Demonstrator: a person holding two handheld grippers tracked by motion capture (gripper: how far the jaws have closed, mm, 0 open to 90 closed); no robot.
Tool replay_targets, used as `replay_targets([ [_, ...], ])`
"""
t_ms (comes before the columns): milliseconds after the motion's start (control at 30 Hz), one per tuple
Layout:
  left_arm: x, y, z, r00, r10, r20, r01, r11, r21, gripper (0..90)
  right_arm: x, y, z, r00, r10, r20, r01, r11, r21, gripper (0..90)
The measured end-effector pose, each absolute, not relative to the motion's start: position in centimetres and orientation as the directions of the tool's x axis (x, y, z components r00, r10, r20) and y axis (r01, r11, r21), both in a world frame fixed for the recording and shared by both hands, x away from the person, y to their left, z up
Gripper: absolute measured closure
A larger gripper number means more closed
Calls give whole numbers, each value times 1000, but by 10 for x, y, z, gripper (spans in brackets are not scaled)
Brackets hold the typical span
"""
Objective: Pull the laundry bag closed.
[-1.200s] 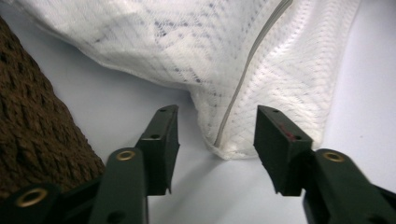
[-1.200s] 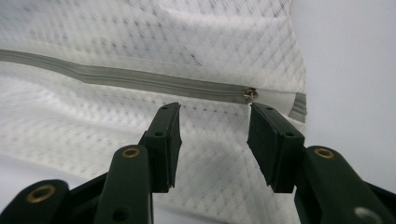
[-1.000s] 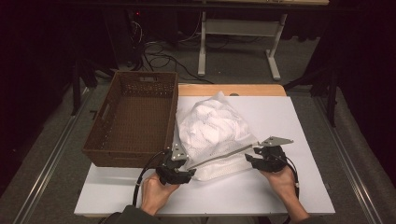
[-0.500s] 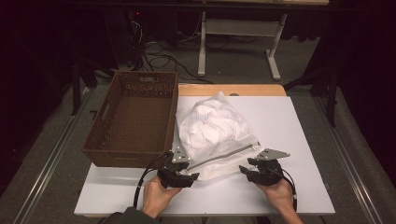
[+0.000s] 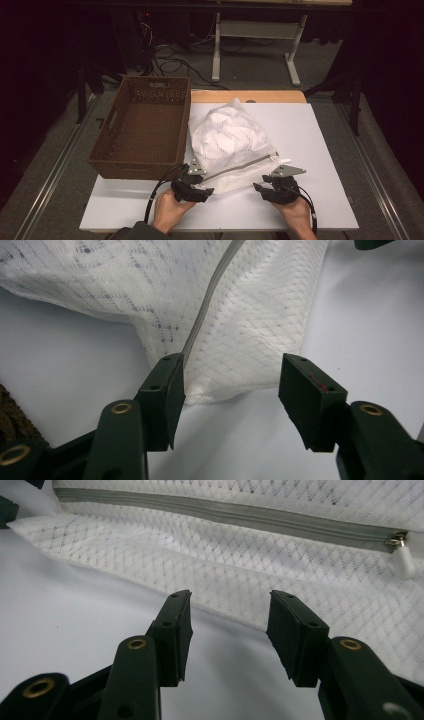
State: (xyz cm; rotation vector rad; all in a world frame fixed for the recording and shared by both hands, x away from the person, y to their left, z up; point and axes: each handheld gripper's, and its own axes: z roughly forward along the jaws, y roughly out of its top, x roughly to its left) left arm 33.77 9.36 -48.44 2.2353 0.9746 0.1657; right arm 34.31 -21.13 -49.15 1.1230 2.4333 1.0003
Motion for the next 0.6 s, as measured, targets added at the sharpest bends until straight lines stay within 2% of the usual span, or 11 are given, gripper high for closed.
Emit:
replay_targets([
  [600, 344, 98, -492, 673, 718, -177, 652, -462, 602, 434, 351, -221, -496, -648, 760, 41, 573, 452, 684, 492],
])
